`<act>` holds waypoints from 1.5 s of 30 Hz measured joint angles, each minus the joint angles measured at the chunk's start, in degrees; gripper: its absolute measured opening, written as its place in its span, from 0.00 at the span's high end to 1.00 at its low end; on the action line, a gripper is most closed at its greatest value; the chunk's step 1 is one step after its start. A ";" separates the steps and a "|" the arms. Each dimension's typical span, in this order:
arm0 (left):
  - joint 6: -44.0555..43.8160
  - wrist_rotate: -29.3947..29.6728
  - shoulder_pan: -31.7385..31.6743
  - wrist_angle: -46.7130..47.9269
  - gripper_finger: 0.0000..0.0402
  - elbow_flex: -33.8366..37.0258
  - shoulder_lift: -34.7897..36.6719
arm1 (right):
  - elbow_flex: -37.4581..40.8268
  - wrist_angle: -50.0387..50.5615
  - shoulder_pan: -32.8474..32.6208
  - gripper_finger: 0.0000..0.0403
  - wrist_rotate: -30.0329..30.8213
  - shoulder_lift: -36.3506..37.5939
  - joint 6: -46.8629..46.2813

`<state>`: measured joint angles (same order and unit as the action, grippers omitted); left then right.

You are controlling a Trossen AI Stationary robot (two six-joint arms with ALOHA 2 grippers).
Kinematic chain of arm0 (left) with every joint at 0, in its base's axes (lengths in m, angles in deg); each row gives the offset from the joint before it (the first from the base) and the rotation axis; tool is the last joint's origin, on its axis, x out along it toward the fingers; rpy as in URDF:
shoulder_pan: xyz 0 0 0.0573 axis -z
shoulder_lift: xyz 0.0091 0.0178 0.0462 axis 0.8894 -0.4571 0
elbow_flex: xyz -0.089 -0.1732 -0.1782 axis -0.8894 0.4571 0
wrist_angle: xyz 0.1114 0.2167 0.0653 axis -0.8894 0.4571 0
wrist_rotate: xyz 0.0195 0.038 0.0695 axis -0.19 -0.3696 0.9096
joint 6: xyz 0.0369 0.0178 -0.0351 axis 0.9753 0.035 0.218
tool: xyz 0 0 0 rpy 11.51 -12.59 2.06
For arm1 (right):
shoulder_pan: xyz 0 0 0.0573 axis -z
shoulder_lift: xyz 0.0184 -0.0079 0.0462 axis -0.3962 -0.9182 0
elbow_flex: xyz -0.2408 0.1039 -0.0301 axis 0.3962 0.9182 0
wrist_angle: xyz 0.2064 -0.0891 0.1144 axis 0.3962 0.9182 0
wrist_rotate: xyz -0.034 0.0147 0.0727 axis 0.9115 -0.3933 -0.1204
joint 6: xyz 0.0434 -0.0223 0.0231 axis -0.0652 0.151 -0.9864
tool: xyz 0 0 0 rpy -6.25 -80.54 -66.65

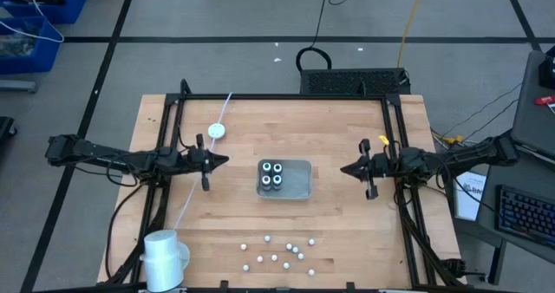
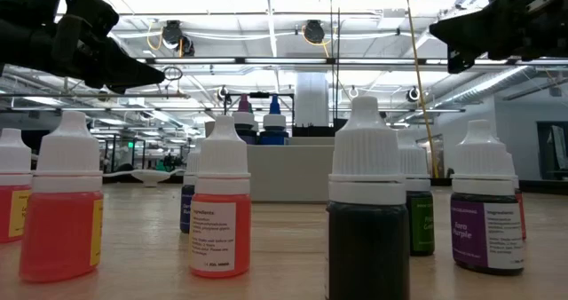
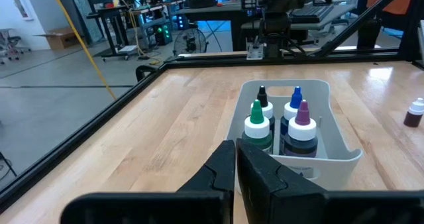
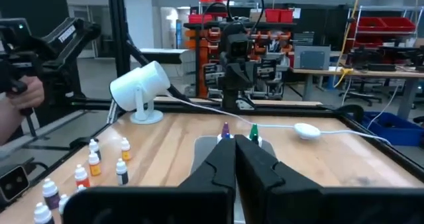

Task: Pick & Place food coloring
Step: Put the small blue food coloring bottle into the gray container

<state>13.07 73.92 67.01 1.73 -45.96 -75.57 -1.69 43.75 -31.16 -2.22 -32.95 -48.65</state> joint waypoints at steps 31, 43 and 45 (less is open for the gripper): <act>-10.48 12.10 21.93 45.91 0.95 -59.59 -54.35 | 0.02 4.22 -0.02 1.00 0.19 0.71 5.14; -17.25 -7.28 21.67 65.81 0.90 -93.36 -79.75 | 0.02 3.15 -0.02 1.00 0.19 0.45 3.70; -17.00 -11.36 21.44 68.12 0.84 -96.48 -81.80 | 0.02 2.80 -0.02 1.00 0.19 0.45 4.50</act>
<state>-3.92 62.56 88.45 69.84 -142.43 -157.37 -1.68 46.55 -31.18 -2.03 -32.50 -44.15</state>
